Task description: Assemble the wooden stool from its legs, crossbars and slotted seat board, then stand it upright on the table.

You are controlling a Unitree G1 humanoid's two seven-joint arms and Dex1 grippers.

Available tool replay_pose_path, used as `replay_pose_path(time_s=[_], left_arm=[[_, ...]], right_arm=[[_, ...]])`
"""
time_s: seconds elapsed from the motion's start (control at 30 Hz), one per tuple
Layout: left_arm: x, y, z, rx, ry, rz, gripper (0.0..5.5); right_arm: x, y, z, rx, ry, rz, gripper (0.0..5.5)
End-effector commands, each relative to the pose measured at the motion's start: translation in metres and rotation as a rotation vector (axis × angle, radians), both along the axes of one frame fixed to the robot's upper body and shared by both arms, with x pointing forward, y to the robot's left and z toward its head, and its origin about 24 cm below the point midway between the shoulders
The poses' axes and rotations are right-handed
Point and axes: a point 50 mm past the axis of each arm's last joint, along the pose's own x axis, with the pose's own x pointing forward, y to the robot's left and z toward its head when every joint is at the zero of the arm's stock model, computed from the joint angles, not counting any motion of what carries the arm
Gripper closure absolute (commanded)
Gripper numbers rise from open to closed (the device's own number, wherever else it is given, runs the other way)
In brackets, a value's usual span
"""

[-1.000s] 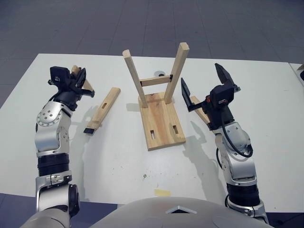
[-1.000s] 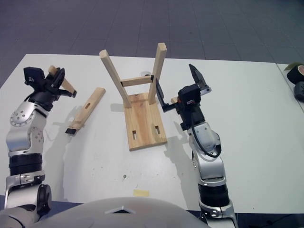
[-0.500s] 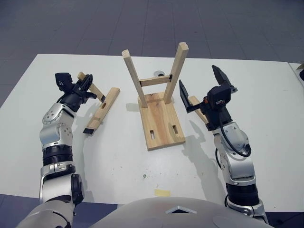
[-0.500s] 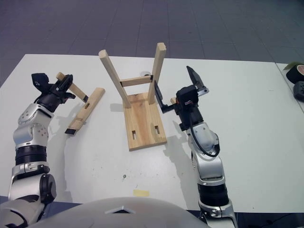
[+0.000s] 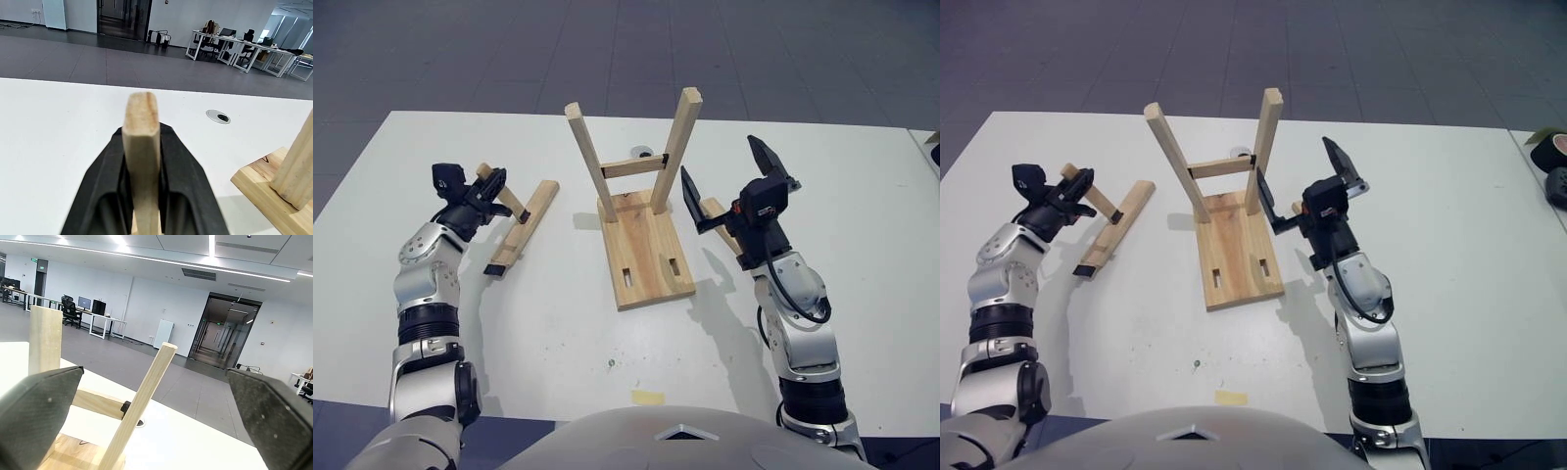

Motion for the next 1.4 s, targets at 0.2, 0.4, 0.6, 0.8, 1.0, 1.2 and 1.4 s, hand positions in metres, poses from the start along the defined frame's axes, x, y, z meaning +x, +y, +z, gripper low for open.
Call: replay_pose_path(time_s=[0.2, 0.4, 0.6, 0.8, 1.0, 1.2, 1.4], left_arm=[[-0.013, -0.015, -0.040, 0.101, 0.124, -0.066, 5.07], [-0.036, -0.013, -0.075, 0.126, 0.230, -0.058, 5.07], [-0.042, -0.017, -0.084, 0.118, 0.245, -0.058, 5.07], [-0.025, -0.011, -0.056, 0.099, 0.148, -0.037, 5.07], [-0.006, -0.011, -0.009, 0.018, -0.012, -0.043, 4.08], [0.013, -0.014, 0.048, -0.032, -0.180, -0.049, 3.08], [0.026, -0.017, 0.128, -0.022, -0.423, -0.045, 2.00]], right_arm=[[0.003, 0.001, 0.003, 0.002, -0.006, 0.006, 0.10], [0.002, 0.001, 0.005, 0.003, -0.010, 0.003, 0.10], [0.004, 0.002, 0.010, 0.006, -0.029, 0.011, 0.10], [0.005, 0.002, 0.010, 0.000, -0.031, 0.013, 0.10], [0.005, 0.005, 0.007, -0.005, -0.025, 0.036, 0.10], [0.005, 0.008, 0.007, -0.010, -0.025, 0.051, 0.10], [0.005, 0.008, 0.006, -0.010, -0.024, 0.051, 0.10]])
